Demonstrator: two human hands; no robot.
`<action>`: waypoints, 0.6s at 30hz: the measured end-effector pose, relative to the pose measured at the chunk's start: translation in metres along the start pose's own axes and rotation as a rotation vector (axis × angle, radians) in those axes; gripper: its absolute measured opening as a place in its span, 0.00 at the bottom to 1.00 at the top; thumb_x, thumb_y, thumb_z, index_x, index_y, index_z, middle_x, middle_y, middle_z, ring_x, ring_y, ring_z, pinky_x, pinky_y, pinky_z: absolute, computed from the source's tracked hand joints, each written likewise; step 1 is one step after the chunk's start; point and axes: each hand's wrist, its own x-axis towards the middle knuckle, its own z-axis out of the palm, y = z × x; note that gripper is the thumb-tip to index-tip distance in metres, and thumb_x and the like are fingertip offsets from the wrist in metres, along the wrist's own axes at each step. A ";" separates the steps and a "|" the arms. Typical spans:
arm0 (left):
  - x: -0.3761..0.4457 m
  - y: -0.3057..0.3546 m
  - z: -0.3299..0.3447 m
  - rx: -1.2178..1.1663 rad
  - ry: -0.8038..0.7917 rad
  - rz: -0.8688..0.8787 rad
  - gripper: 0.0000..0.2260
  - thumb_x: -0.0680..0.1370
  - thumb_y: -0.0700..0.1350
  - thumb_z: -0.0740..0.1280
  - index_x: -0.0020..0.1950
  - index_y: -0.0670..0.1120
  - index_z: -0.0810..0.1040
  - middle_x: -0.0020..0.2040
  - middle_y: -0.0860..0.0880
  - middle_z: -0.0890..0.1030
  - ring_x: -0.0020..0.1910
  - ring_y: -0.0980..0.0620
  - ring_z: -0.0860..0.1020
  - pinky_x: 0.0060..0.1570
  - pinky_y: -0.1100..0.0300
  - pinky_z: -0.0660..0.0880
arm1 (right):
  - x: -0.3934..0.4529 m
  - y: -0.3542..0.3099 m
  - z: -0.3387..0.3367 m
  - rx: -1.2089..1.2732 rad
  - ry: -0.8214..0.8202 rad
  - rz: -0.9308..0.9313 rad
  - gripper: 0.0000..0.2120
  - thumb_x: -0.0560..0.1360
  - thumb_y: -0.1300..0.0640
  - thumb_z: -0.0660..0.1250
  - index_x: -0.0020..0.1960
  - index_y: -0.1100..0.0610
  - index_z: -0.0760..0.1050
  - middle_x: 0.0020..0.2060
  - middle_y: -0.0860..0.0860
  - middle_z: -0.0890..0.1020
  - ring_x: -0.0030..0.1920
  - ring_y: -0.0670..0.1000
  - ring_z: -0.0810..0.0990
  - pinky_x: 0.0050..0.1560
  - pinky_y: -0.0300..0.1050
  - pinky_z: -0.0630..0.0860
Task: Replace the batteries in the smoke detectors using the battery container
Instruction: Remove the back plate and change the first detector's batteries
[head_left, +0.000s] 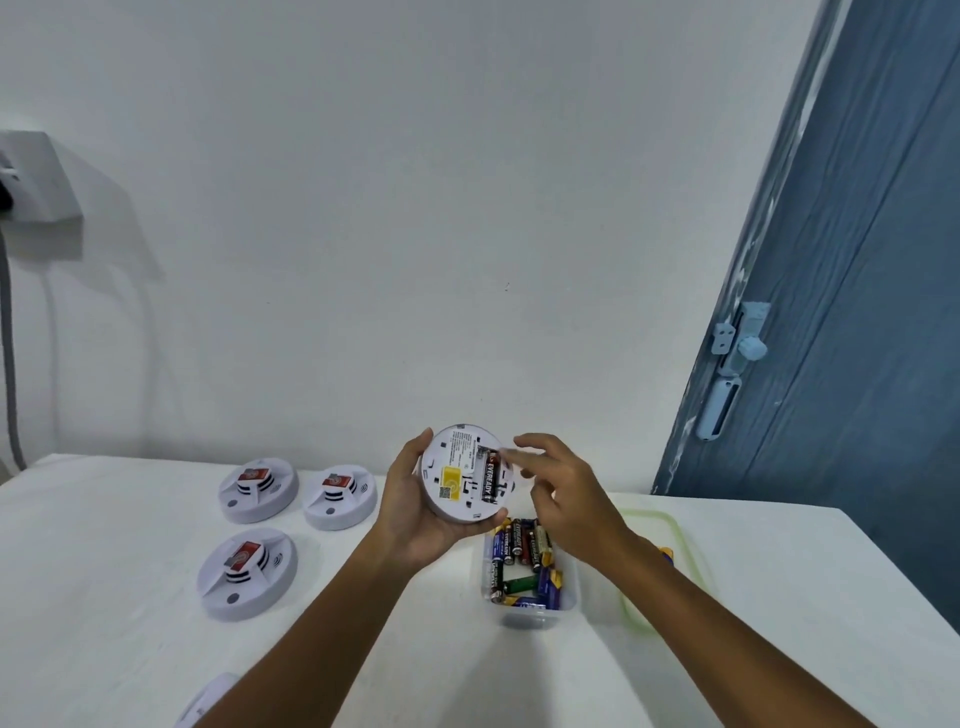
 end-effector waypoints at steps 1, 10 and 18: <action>0.001 -0.001 -0.004 -0.017 -0.008 -0.005 0.24 0.74 0.59 0.61 0.61 0.43 0.78 0.60 0.36 0.77 0.60 0.36 0.73 0.48 0.43 0.76 | 0.000 0.002 0.001 0.061 0.061 0.061 0.21 0.74 0.69 0.57 0.62 0.58 0.77 0.56 0.48 0.76 0.49 0.46 0.79 0.47 0.34 0.74; 0.005 -0.001 -0.019 -0.066 0.031 -0.014 0.26 0.73 0.59 0.63 0.65 0.44 0.76 0.62 0.36 0.77 0.65 0.35 0.70 0.50 0.41 0.75 | 0.006 0.010 0.035 -0.379 -0.416 0.444 0.12 0.75 0.66 0.60 0.56 0.63 0.76 0.52 0.60 0.77 0.52 0.60 0.79 0.47 0.48 0.78; 0.006 -0.001 -0.020 -0.062 0.062 -0.002 0.24 0.74 0.58 0.62 0.63 0.44 0.77 0.61 0.36 0.78 0.63 0.34 0.72 0.51 0.40 0.74 | 0.011 0.004 0.053 -0.485 -0.544 0.508 0.14 0.76 0.62 0.61 0.34 0.55 0.61 0.34 0.49 0.68 0.43 0.54 0.74 0.30 0.40 0.64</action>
